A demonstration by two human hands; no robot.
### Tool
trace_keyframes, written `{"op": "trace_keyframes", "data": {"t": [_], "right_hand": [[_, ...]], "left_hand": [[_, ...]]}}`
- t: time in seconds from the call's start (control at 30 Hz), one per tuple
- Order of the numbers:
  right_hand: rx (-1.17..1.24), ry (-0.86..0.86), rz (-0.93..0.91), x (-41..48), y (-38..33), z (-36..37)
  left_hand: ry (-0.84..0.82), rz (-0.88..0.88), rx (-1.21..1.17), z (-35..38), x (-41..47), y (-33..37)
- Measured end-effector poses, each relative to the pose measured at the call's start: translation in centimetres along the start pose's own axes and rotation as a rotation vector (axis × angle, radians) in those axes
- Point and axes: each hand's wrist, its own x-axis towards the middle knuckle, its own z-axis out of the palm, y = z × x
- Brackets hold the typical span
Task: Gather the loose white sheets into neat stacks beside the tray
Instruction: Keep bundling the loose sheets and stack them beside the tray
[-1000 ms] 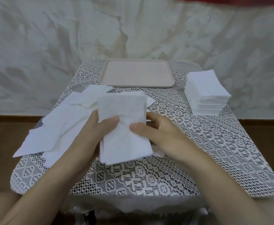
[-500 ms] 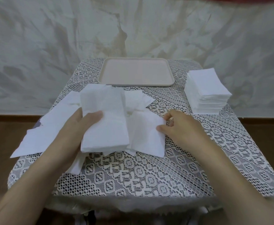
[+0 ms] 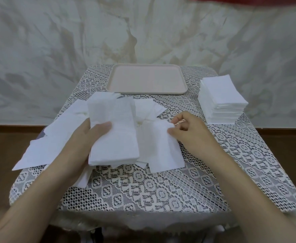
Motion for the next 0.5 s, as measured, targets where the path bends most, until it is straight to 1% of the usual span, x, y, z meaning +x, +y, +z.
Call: {"op": "trace_keyframes", "data": {"t": [0.13,0.23,0.37,0.43,0.5], "right_hand": [[-0.006,-0.074,0.059,-0.1,0.0,0.7],[-0.035,-0.096,0.061,-0.1,0.0,0.6],[-0.059,0.002,0.026,0.1,-0.3,0.7],[-0.161,0.034,0.006,0.0,-0.6,1.1],[-0.324,0.016,0.0,-0.2,-0.9,1.6]], "left_hand": [[-0.005,-0.006,-0.006,-0.2,0.1,-0.2],[-0.012,-0.004,-0.012,-0.2,0.1,-0.2],[-0.021,-0.011,-0.004,-0.2,0.0,-0.2],[0.002,-0.001,0.053,-0.4,0.3,-0.3],[0.016,0.01,0.084,-0.5,0.4,-0.3]]}}
